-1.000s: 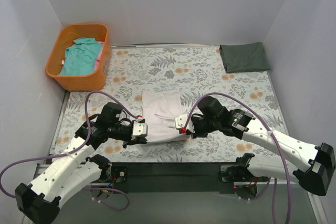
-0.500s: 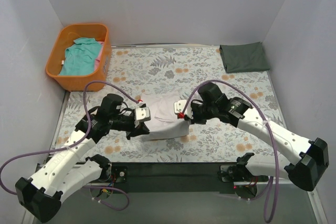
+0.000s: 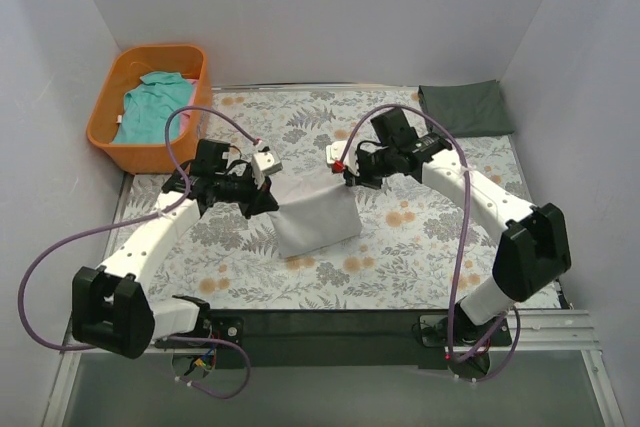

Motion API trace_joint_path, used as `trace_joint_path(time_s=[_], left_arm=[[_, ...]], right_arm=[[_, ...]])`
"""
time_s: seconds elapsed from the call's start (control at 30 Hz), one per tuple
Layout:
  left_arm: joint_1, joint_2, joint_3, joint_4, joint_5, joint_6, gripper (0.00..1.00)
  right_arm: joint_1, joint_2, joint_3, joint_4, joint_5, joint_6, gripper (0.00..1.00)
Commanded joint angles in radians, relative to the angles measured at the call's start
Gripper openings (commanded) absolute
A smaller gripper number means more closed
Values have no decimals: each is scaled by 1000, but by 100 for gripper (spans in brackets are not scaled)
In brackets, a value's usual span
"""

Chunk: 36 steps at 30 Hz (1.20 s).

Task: Fold and stack the t-shirts
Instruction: Fold the tshirt

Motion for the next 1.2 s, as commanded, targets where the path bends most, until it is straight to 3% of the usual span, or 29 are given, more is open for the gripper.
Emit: trace_joint_path(time_s=[0.0,0.33,0.63,0.93,1.17], left_arm=[[30,44,55,47,34,0,0],[140,243,126,175,3,-60,0],[165,512,176,291,-156,-210,0],[165,691,279,321,-247,-231,1],[138,571,209,221,-129,-166,0]], right_arm=[[-22,67,107,10,-52,-49,1],[-46,323,327,13,-85,-88,1],[-54,661,613,14,-43,-68,1],[-52,712,510,13,9,-82,1],[-45,558,258,10,-11,-56,1]])
